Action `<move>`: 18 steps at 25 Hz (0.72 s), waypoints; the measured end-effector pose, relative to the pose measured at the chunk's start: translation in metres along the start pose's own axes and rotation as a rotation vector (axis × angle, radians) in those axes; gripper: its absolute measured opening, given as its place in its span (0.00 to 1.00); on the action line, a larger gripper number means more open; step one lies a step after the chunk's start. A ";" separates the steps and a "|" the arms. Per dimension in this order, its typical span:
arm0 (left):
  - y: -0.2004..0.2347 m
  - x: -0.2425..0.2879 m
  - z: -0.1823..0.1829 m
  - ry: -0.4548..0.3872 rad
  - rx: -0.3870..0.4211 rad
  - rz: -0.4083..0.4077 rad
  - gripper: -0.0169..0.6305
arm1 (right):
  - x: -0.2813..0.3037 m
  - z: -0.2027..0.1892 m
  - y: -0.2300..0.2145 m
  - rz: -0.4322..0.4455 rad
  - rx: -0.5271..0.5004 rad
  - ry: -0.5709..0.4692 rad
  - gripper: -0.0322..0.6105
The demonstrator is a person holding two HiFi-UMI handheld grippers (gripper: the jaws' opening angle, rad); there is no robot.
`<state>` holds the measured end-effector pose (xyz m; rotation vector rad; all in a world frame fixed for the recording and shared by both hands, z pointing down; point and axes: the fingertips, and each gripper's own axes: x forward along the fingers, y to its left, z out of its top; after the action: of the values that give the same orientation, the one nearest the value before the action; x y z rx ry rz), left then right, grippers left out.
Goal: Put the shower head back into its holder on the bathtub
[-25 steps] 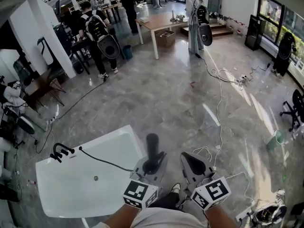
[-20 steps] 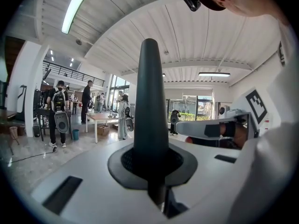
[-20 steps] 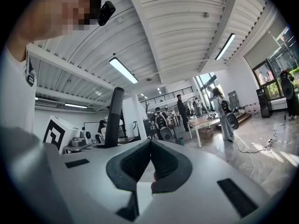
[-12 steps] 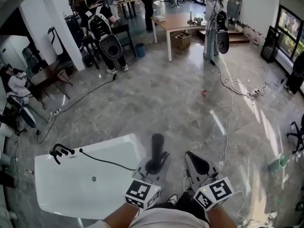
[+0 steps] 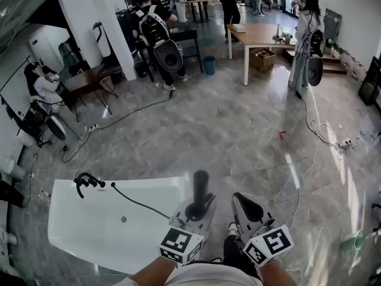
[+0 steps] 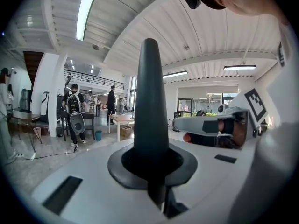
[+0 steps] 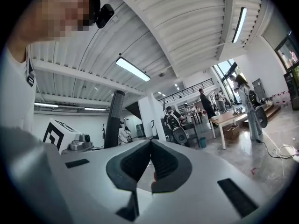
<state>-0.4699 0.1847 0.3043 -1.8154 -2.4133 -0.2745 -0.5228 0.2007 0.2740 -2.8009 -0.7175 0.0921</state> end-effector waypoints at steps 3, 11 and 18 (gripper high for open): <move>0.018 0.029 0.009 -0.004 -0.006 0.041 0.08 | 0.026 0.008 -0.023 0.042 -0.004 0.011 0.07; 0.069 0.110 0.042 -0.031 -0.016 0.165 0.08 | 0.103 0.034 -0.092 0.176 -0.014 0.034 0.07; 0.113 0.140 0.060 -0.051 -0.024 0.270 0.08 | 0.158 0.048 -0.113 0.286 -0.025 0.039 0.07</move>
<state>-0.3990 0.3593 0.2821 -2.1530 -2.1674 -0.2348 -0.4424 0.3834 0.2560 -2.9011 -0.3077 0.0796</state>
